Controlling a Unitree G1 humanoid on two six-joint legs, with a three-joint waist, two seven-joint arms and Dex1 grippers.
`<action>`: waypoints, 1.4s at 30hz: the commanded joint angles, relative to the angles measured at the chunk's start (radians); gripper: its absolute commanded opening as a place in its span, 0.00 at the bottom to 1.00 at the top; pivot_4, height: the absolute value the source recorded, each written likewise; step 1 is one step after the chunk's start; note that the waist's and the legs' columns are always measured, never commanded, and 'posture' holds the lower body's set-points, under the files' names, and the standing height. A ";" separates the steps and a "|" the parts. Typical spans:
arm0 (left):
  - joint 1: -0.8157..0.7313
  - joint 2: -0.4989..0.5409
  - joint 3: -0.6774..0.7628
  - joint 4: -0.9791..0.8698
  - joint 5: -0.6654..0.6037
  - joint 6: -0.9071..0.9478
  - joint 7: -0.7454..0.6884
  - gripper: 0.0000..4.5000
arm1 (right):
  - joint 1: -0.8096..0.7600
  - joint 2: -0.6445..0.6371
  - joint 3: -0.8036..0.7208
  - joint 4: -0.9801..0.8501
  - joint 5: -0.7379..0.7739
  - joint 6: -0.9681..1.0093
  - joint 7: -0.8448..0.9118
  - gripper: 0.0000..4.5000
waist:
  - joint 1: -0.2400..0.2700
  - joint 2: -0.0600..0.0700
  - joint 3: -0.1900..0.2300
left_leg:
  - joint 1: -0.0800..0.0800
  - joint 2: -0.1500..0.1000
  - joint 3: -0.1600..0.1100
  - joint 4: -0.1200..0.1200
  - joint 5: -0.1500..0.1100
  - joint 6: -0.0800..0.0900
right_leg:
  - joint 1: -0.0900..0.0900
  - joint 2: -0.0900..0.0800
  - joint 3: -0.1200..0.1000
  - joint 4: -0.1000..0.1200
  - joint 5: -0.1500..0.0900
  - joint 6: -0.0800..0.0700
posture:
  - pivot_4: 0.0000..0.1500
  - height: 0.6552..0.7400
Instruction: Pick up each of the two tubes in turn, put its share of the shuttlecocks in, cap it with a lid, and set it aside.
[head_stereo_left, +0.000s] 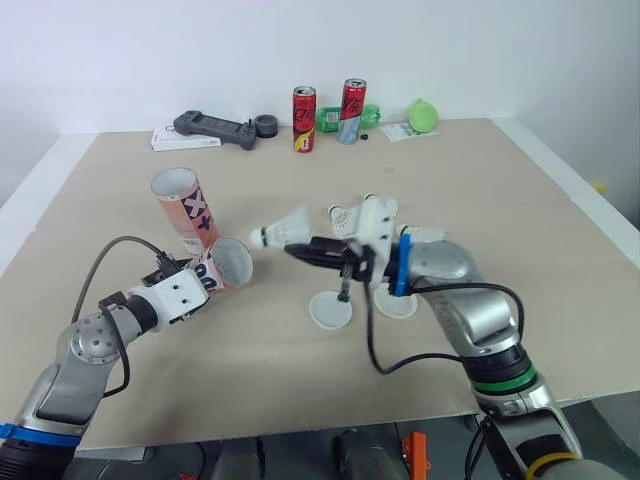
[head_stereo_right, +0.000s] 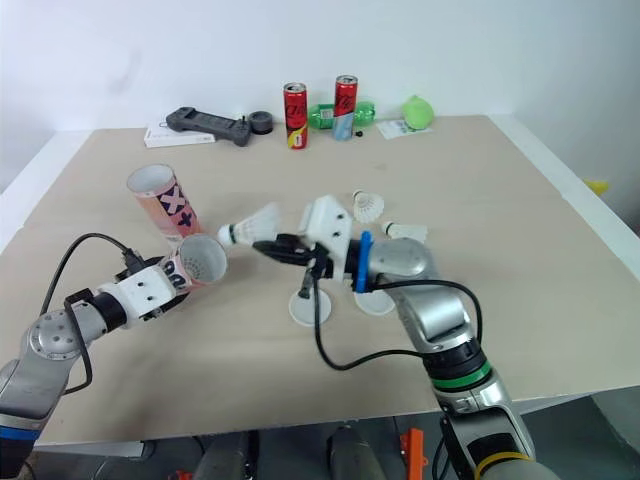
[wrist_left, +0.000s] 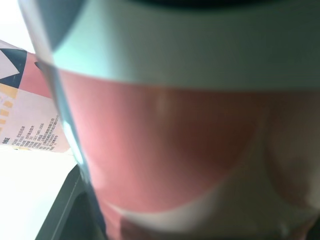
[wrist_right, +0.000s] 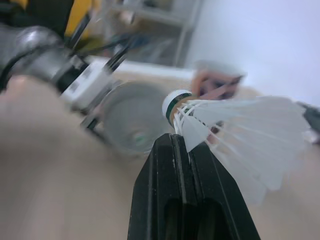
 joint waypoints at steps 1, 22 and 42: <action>-0.006 -0.013 -0.044 0.046 0.008 -0.001 -0.016 0.62 | -0.041 0.043 0.095 0.025 -0.094 -0.066 -0.015 0.02 | 0.001 0.000 0.000 | 0.000 0.000 0.000 0.000 0.000 0.000 | 0.000 0.000 0.000 0.000 0.000 0.000 | 1.00 1.00; -0.027 -0.006 -0.062 0.051 -0.001 -0.012 -0.035 0.62 | 0.429 0.037 -0.328 -0.308 0.032 0.140 -0.380 0.99 | 0.016 -0.002 -0.002 | -0.007 -0.001 0.002 0.000 -0.001 -0.001 | 0.000 -0.002 0.001 -0.002 -0.003 0.001 | 1.00 1.00; -0.072 -0.030 -0.080 0.110 0.015 -0.046 -0.041 0.62 | 0.352 0.099 -0.305 -0.042 -0.038 0.249 -0.568 0.99 | 0.021 -0.002 -0.002 | -0.003 -0.002 0.001 0.000 -0.001 -0.002 | 0.002 -0.003 0.001 -0.002 -0.004 0.001 | 1.00 1.00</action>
